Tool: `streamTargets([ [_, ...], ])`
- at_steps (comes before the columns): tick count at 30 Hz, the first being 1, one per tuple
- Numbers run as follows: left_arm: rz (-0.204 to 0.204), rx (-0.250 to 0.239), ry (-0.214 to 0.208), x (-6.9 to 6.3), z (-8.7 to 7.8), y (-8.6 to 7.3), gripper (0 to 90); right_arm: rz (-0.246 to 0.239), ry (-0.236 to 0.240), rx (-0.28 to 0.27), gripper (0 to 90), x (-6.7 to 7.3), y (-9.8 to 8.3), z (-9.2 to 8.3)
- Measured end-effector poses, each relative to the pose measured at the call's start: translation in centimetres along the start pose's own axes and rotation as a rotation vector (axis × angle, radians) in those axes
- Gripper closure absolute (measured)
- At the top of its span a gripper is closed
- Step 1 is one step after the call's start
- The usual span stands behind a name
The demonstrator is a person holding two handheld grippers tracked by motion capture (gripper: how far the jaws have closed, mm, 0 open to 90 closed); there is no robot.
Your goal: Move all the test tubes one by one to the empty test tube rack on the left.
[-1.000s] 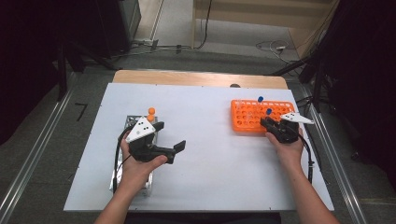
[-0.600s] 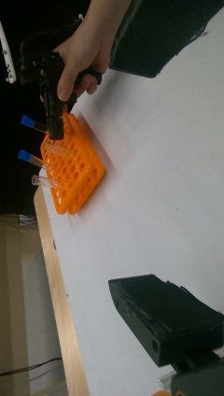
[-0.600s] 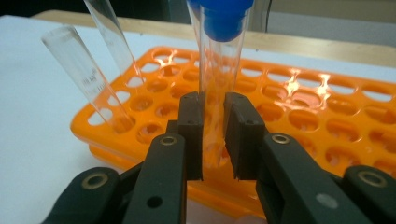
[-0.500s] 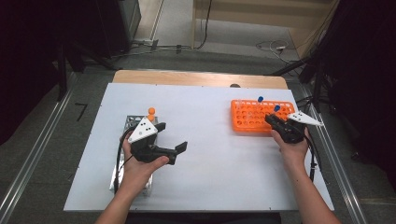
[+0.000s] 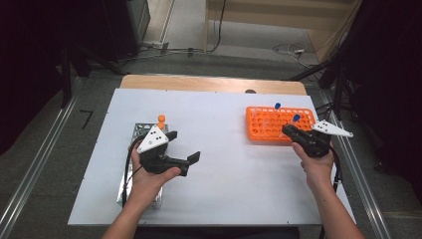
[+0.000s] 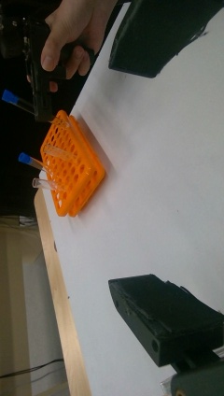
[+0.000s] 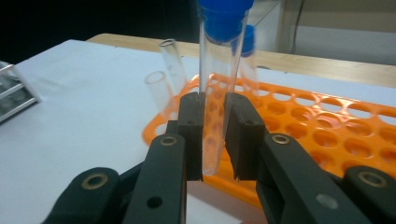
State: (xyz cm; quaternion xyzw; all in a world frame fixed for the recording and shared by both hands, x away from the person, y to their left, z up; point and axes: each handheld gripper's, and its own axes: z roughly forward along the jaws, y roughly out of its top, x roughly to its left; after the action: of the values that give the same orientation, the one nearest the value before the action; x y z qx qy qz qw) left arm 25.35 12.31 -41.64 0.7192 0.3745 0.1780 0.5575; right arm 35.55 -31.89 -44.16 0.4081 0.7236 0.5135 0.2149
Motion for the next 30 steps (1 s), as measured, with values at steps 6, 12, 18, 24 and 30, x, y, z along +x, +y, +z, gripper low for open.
streamTargets([
  [6, 0.002, 0.001, -0.005, -0.2, 0.1, 0.0, 0.0, -0.027, 0.056, 0.007, 75.0, 1.8, 0.5, -0.1],
  [12, 0.003, -0.001, -0.009, -0.3, 0.1, 0.1, 0.0, -0.053, 0.112, 0.011, 75.0, 3.6, 0.9, 0.0],
  [18, 0.009, -0.003, -0.022, -0.7, 0.4, 0.3, 0.0, -0.083, 0.175, 0.021, 75.0, 5.7, 1.1, 0.3],
  [24, 0.017, 0.0, -0.037, -1.2, 0.7, 0.4, 0.0, -0.106, 0.233, 0.031, 75.0, 7.7, 1.1, 0.7],
  [30, 0.021, 0.002, -0.063, -1.8, 1.2, 0.5, 0.3, -0.125, 0.29, 0.048, 75.1, 9.5, 0.9, 1.1],
])
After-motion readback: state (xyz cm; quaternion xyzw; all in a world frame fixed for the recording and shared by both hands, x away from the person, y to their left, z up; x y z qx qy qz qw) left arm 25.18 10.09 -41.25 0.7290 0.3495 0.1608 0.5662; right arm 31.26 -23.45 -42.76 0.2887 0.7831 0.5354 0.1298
